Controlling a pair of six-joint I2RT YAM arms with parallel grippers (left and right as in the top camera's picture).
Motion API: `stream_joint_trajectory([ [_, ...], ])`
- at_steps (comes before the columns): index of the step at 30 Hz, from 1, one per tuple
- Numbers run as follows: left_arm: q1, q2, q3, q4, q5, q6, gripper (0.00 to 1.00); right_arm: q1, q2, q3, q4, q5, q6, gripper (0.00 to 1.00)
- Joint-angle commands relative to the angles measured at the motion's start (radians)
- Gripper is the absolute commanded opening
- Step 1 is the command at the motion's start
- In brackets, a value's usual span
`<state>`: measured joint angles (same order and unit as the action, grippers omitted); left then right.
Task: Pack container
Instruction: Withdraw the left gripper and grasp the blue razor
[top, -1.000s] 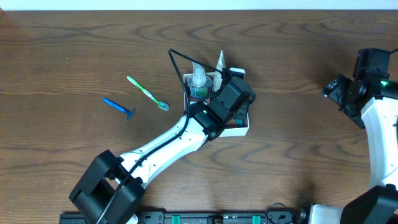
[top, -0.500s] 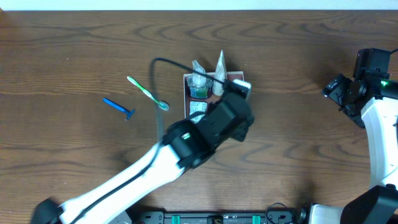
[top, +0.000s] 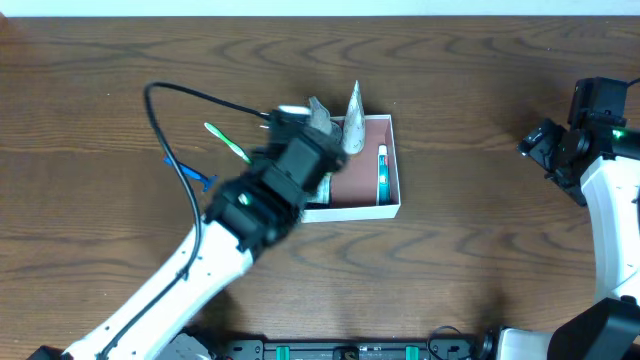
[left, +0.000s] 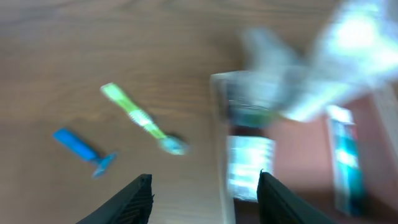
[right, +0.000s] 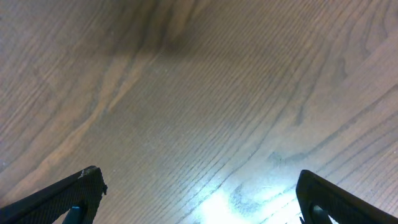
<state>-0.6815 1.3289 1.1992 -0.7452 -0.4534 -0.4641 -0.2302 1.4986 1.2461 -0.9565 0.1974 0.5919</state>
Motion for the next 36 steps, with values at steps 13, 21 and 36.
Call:
stream_joint_trajectory([
  [13, 0.499, 0.139, 0.002, 0.012, 0.145, -0.314, 0.60, -0.006, 0.005, 0.001, -0.002, 0.004, -0.002, 0.99],
  [21, 0.625, 0.354, 0.002, 0.035, 0.319, -0.320, 0.60, -0.006, 0.005, 0.001, -0.002, 0.004, -0.002, 0.99],
  [36, 0.716, 0.479, 0.002, -0.010, 0.428, -0.270, 0.60, -0.006, 0.005, 0.001, -0.002, 0.004, -0.002, 0.99],
])
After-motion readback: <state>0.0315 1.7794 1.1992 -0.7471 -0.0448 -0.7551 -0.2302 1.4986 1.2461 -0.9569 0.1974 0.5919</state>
